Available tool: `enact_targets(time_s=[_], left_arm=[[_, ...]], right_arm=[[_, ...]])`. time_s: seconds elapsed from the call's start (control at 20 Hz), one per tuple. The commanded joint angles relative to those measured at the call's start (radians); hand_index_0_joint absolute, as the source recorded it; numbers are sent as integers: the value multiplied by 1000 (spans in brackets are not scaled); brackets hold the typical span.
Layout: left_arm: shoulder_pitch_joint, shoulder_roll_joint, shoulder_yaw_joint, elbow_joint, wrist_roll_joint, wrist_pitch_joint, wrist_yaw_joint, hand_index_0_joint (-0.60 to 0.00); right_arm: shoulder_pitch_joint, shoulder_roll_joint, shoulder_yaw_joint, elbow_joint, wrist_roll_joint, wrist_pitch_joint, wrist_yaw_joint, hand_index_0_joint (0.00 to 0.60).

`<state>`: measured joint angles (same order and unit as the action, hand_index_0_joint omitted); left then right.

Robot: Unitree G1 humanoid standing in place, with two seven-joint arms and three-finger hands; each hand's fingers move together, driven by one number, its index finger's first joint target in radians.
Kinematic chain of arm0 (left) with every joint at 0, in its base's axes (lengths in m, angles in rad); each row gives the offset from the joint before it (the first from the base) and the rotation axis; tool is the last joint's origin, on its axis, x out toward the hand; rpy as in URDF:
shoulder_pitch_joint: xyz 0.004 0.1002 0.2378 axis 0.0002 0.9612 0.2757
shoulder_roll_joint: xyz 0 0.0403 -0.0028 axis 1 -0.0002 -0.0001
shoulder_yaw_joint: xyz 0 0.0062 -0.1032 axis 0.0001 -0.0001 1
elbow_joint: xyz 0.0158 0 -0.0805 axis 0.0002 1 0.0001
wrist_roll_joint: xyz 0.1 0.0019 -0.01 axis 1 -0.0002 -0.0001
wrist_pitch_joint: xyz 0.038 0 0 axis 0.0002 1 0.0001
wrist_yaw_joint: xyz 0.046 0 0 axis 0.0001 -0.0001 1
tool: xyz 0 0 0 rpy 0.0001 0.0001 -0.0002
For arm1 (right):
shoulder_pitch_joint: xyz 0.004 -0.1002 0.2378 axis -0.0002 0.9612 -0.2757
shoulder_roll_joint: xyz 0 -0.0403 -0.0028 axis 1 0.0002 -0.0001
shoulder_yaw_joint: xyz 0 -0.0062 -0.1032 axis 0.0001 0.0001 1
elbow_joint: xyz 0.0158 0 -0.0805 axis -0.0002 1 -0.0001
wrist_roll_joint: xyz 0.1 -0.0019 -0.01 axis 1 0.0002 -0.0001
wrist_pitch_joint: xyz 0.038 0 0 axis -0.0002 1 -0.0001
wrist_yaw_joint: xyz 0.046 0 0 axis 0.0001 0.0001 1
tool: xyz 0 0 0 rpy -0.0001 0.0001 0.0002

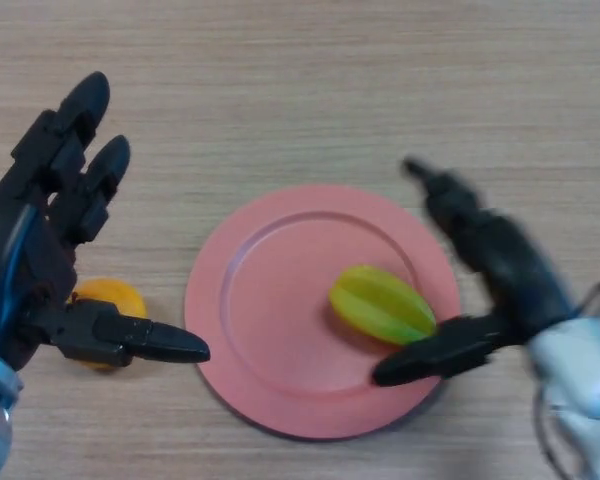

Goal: Pick up the yellow starfruit and place it on the plate

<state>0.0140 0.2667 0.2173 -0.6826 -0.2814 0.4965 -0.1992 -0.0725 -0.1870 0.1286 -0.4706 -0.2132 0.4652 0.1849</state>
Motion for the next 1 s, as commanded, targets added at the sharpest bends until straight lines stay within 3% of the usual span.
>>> enact_targets(time_s=[0.05, 0.2, 0.5, 0.7, 1.0], left_arm=[[-41, 30, 57, -32, 23, -123, 8, 0], [-54, 33, 50, 3, 52, -160, 27, 0], [-73, 37, 35, 66, 105, -218, 55, 0], [-78, 39, 33, 111, 172, -321, 71, 0], [-102, 59, 58, 148, 185, -384, 93, 0]], right_arm=[[19, -34, -82, -119, 48, -162, 45, 0], [109, -55, -206, -197, 187, -194, 88, 0], [150, -62, -357, -268, 308, -175, 92, 0], [130, -57, -337, -281, 304, -172, 34, 0], [134, -56, -316, -290, 301, -183, 26, 0]])
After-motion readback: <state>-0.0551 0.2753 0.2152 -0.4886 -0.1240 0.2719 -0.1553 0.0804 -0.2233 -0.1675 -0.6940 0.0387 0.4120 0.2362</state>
